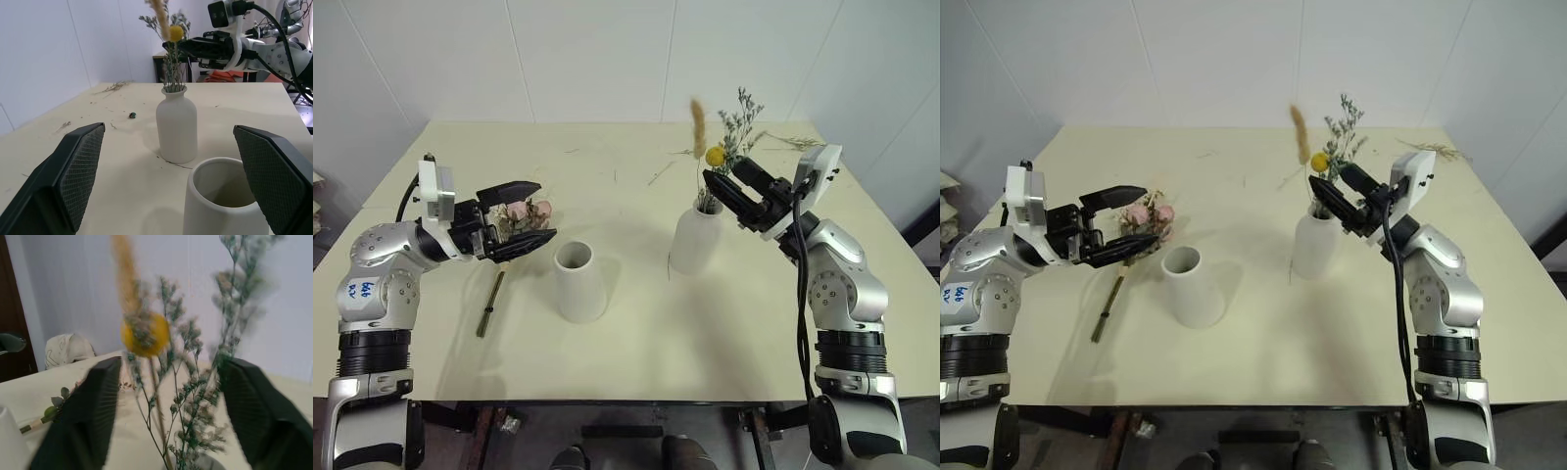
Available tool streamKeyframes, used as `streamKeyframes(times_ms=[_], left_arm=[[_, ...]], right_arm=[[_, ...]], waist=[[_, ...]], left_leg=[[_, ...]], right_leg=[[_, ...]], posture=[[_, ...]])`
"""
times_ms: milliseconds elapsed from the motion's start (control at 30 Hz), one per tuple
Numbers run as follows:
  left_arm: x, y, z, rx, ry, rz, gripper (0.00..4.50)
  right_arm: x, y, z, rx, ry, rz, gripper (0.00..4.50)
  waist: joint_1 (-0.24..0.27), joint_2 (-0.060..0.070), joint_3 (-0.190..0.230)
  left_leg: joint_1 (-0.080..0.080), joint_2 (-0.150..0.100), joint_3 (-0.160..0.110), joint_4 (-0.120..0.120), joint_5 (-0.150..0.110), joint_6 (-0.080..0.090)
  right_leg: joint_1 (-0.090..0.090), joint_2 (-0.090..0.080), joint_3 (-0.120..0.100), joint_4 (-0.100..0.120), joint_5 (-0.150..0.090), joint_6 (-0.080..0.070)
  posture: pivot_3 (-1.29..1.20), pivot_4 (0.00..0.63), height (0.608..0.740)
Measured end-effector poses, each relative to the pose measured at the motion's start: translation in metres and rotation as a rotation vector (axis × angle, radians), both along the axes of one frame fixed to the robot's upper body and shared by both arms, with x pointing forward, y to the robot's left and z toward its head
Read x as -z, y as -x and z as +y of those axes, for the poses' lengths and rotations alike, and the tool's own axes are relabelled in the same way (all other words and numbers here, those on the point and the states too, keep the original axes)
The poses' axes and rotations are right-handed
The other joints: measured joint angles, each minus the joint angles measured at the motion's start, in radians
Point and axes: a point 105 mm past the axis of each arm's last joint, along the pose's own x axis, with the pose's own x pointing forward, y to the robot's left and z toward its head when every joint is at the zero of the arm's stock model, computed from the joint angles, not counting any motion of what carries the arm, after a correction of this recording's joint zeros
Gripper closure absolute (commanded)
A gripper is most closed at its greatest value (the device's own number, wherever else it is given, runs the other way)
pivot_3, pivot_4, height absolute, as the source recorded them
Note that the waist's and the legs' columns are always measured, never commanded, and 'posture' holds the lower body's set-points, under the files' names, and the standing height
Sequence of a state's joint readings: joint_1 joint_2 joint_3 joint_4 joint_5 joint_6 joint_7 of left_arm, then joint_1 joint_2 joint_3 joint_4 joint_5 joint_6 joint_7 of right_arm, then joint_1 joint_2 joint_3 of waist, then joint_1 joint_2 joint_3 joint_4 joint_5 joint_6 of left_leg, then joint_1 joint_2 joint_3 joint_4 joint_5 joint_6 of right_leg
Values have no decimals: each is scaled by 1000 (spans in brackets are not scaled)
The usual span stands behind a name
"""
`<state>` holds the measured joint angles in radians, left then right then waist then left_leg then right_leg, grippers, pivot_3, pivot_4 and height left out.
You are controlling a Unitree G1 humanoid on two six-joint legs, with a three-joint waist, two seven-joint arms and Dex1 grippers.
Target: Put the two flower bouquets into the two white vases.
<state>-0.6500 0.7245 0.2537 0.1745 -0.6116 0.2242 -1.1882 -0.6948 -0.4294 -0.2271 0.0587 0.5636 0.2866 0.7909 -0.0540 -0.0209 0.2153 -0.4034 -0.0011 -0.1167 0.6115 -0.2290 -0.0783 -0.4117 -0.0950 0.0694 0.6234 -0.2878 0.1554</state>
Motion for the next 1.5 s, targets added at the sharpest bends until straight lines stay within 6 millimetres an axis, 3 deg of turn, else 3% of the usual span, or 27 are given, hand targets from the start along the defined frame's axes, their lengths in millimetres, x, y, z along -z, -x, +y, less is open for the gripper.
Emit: streamKeyframes(times_ms=[133, 300, 433, 500, 600, 700, 1033, 1133, 1267, 1500], left_arm=[[4, -16, 22, -191, -73, 4, 0], [18, -37, 58, -472, -183, 141, 0], [34, -48, 70, -609, -229, 305, 0], [43, -52, 71, -669, -282, 409, 0], [57, -48, 82, -770, -395, 590, 0], [71, -45, 70, -783, -496, 662, 0], [100, -46, 59, -894, -544, 821, 0], [115, -42, 57, -913, -540, 875, 589], [119, -42, 50, -890, -514, 877, 1828], [120, -41, 56, -913, -493, 880, 3921]], right_arm=[[-1, 2, -25, 79, 72, -3, 266], [-11, 16, -56, 119, 163, -5, 266], [-24, 31, -76, 107, 237, 12, 266], [-19, 42, -82, 50, 306, 78, 266], [-10, 63, -84, -55, 427, 160, 266], [-6, 73, -84, -123, 467, 196, 266], [-7, 89, -64, -245, 517, 179, 266], [-7, 95, -56, -277, 528, 172, 224], [-3, 97, -51, -285, 525, 174, 224], [-1, 99, -53, -264, 490, 172, 224]], waist=[[2, 0, 0], [3, 0, 0], [3, 0, 0], [8, 0, 0], [4, 0, 0], [0, 0, 0], [6, -1, 1], [6, -1, 1], [16, -1, 1], [13, -1, 0]], left_leg=[[0, 0, 0, 0, 0, 0], [0, 0, 0, 0, 0, 1], [0, 0, 0, -1, -1, 1], [-1, 0, 0, 0, -1, 1], [-1, -1, 0, 0, -1, 2], [-1, -1, 0, 0, -1, 2], [-1, 0, 0, 0, -1, 2], [-1, 0, 0, 0, -2, 2], [0, 0, 0, 1, -1, 2], [1, 0, 1, 2, -1, 1]], right_leg=[[0, 0, 0, 0, 0, 0], [0, 0, 0, -1, 0, 0], [0, 0, 0, -1, 0, 0], [1, 0, 0, -1, 0, 0], [1, 0, 0, -2, -1, 1], [1, 0, 0, -2, -1, 1], [1, 0, 0, -2, -1, 1], [1, 0, 0, -2, -1, 1], [1, 0, 0, -1, -1, 1], [2, 0, 0, 0, -1, 0]], posture=[[0, 150, 740], [0, 150, 740], [0, 150, 740], [0, 150, 740], [0, 150, 740], [0, 150, 740], [0, 150, 740], [0, 150, 740], [0, 150, 740], [0, 150, 740]])
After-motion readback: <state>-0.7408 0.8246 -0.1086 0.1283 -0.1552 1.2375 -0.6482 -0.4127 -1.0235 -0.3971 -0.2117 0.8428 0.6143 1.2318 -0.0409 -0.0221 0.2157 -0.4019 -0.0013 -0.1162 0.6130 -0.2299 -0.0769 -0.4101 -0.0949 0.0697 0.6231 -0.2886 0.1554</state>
